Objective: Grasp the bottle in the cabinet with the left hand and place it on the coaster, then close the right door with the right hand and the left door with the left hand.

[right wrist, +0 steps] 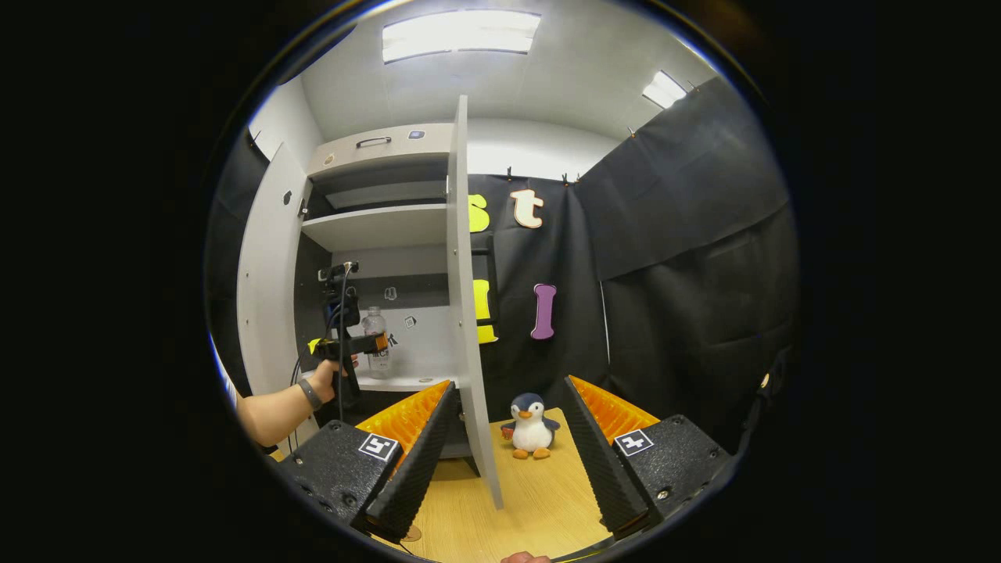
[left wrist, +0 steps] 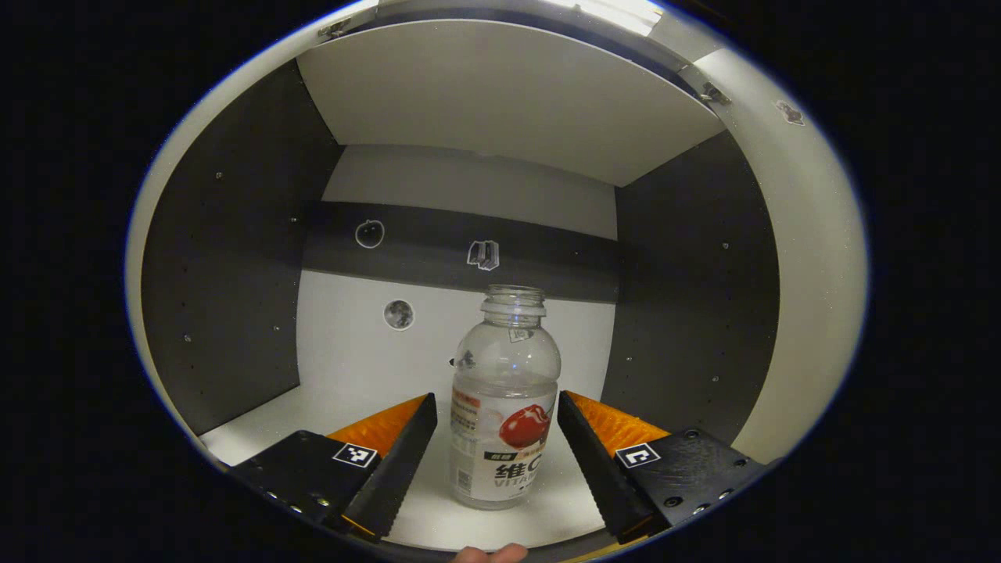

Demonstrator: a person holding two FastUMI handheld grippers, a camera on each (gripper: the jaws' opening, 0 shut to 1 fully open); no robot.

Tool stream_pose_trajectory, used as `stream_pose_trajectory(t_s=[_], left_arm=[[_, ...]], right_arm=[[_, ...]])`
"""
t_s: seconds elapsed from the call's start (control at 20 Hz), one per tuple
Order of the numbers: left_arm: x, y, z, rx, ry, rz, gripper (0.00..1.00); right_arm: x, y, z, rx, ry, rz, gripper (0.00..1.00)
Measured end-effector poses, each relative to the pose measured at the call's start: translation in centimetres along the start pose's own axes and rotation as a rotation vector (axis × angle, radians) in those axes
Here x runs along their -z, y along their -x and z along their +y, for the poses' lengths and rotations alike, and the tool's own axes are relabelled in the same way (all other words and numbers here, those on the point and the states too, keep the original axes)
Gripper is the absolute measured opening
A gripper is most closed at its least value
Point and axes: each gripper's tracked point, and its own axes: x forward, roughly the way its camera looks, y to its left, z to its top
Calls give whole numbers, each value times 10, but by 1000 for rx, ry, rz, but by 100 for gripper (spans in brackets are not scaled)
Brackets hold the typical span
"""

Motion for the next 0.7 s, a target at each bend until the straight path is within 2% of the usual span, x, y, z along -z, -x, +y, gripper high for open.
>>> stream_pose_trajectory(t_s=[0.05,0.2,0.3,0.4,0.6,0.65,0.7], left_arm=[[1,-4,-2,3,9,7,95],[1,-1,1,2,11,12,82],[-6,8,-2,16,36,1,78],[-10,30,-4,42,42,-8,78],[-14,85,-8,114,-13,-29,78],[-12,100,-11,131,-12,-29,82],[-8,116,-13,145,-5,-27,78]], right_arm=[[0,-1,-1,1,-2,-1,82],[-1,-4,0,1,-1,-4,82],[2,-5,2,-5,1,-1,82],[6,-7,5,-19,2,10,83],[11,-11,15,-62,-2,21,82],[11,-12,18,-74,-3,24,82],[12,-13,21,-86,-4,25,82]])
